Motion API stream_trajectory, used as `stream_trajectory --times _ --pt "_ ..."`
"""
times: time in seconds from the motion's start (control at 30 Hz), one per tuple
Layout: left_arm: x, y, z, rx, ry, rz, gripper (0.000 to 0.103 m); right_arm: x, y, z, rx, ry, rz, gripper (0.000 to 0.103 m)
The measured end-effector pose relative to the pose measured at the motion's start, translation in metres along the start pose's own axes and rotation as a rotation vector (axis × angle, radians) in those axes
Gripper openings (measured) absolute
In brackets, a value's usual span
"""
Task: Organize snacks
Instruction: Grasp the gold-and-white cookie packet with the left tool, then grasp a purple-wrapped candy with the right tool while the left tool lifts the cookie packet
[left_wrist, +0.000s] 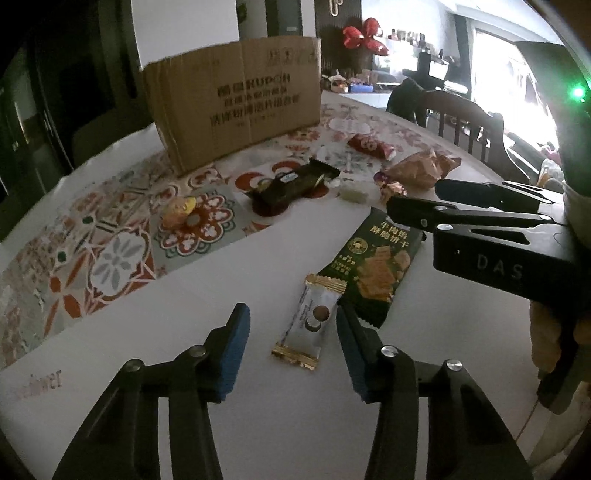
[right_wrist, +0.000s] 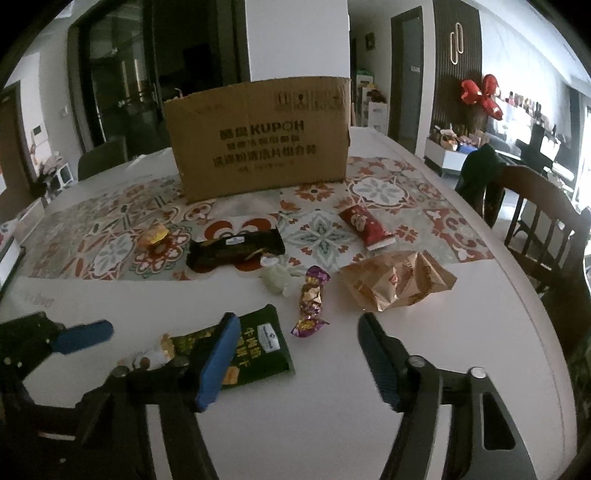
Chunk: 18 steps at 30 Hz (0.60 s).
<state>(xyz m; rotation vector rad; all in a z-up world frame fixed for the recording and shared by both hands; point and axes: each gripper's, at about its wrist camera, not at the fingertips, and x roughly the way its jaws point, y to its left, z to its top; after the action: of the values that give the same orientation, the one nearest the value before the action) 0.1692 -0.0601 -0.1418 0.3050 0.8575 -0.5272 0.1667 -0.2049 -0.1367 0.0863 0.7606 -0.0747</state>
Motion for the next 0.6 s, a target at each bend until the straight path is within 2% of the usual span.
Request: stream_trajectory --times 0.23,0.3,0.33,0.47,0.6 --pt "0.008 -0.002 0.004 -0.002 0.013 -0.032 0.036 0.015 0.002 0.007 0.010 0.022 0.018 0.051" --pt "0.009 -0.001 0.006 -0.006 0.016 -0.050 0.023 0.018 0.002 0.010 0.015 0.027 0.019 0.048" --pt "0.009 -0.001 0.007 -0.004 0.017 -0.052 0.020 0.020 0.002 0.011 0.015 0.028 0.017 0.047" --pt "0.007 0.001 0.012 -0.014 -0.002 -0.035 0.020 0.027 0.000 0.013 0.022 0.043 0.013 0.042" --pt "0.002 0.001 0.026 -0.041 -0.045 -0.049 0.020 0.029 -0.003 0.014 0.042 0.049 0.022 0.039"
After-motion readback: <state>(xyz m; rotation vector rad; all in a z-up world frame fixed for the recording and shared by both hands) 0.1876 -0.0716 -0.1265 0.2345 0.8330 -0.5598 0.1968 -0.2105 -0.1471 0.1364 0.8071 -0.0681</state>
